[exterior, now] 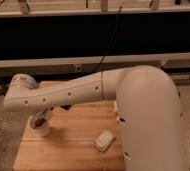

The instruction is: Place the pepper in the ceramic cup

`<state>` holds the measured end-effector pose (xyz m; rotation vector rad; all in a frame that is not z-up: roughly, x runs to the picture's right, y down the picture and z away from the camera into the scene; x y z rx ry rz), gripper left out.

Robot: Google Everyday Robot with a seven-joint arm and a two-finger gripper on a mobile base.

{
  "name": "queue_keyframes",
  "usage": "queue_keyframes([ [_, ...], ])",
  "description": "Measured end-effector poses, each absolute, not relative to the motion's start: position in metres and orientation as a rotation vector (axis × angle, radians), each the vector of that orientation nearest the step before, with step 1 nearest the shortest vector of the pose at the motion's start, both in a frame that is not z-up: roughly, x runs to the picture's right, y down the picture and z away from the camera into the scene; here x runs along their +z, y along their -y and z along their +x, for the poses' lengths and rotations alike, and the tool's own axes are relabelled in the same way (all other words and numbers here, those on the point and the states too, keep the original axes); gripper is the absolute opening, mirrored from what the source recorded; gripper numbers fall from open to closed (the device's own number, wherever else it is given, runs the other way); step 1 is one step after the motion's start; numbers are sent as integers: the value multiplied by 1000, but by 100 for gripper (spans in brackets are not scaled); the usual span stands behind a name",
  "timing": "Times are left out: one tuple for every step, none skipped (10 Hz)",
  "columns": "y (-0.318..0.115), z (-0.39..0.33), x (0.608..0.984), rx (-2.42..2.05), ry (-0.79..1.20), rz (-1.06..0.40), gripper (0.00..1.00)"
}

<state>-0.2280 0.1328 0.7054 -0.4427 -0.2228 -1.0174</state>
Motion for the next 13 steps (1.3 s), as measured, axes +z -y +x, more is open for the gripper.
queue_keyframes([
  [-133, -228, 705, -1013, 221, -442, 5],
  [-133, -227, 705, -1010, 220, -443, 5],
  [-134, -226, 705, -1000, 218, -444, 5],
  [-134, -225, 705, -997, 216, -445, 5],
  [-134, -225, 705, -995, 216, -445, 5],
  [-134, -225, 704, -993, 216, -445, 5],
  [-134, -225, 704, -989, 217, -446, 5],
  [-134, -225, 704, -986, 215, -446, 5],
  [-134, -225, 704, -985, 213, -447, 5],
  [-134, -225, 704, -985, 211, -448, 5],
  [-134, -224, 703, -984, 210, -449, 5],
  [-133, -224, 703, -980, 208, -450, 5],
  [-133, -224, 703, -978, 206, -450, 5],
])
